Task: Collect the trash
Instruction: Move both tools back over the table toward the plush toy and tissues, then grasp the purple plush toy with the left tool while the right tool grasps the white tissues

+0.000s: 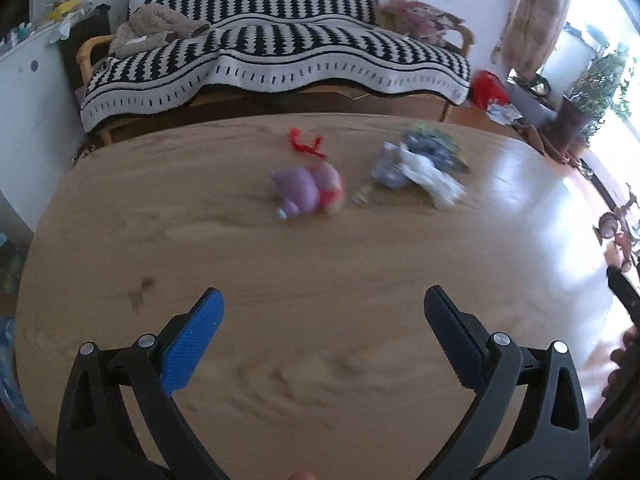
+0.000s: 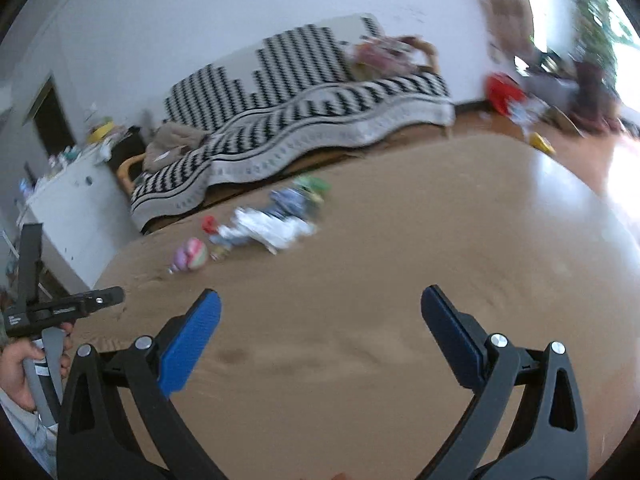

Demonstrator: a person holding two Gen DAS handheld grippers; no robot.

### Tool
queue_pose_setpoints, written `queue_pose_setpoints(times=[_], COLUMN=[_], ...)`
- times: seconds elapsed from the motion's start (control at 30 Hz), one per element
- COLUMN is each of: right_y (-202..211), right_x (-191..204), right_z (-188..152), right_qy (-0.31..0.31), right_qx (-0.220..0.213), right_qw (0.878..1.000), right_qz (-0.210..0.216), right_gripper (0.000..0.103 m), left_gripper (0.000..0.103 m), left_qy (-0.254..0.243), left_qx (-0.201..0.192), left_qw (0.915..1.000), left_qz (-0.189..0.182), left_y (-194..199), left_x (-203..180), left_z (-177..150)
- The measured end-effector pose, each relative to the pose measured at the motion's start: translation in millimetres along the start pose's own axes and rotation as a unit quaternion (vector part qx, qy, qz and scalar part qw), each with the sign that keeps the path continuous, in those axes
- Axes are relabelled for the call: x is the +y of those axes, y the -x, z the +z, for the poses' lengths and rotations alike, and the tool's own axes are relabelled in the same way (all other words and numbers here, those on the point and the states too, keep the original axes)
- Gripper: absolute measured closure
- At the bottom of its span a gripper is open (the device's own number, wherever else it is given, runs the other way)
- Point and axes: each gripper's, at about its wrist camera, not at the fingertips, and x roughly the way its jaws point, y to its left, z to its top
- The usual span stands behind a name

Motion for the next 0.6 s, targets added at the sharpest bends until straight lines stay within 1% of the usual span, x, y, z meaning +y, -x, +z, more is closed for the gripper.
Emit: queue_pose_setpoints(times=[0.1,0.2,0.23,0.27,0.33,0.37,0.47,0.53,0.6], right_y=[-45,-98,-111,-133,-156,-171,-194,-205,-216], right_x=[30,56,61,70,74,75,75,76,79], right_z=[27,44,46,48,47,45,45,45,42], right_qy=[0.018,0.023,0.03,0.048,0.074,0.089,0.104,0.117,0.127], right_qx=[0.002,0.024,0.033,0.052,0.066,0.075,0.09,0.095,0.101], right_qw=[1.0,0.999,0.999,0.997,0.995,0.993,0.991,0.989,0.987], right_qz=[0.007,0.01,0.009,0.011,0.009,0.003,-0.001,-0.006,-0.003], right_gripper=[0.006,0.006,0.006,0.006,0.006,0.009,0.015,0.016,0.016], left_gripper=[0.006,0.006,0.006,0.006,0.006,0.006,0.006,0.006,0.006], left_qy=[-0.003,0.009,0.014,0.017,0.024,0.027,0.036,0.035,0.029], left_qx=[0.008,0.015,0.017,0.019,0.025,0.03,0.032,0.03,0.032], left_qw=[0.9999,0.9998,0.9998,0.9997,0.9994,0.9992,0.9988,0.9989,0.999], left_qz=[0.006,0.004,0.002,0.002,0.003,0.002,-0.007,-0.003,-0.006], left_y=[-33,-63,-75,-84,-103,-113,-133,-142,-147], left_x=[5,8,8,8,10,10,12,11,9], left_z=[21,34,40,41,46,48,53,57,59])
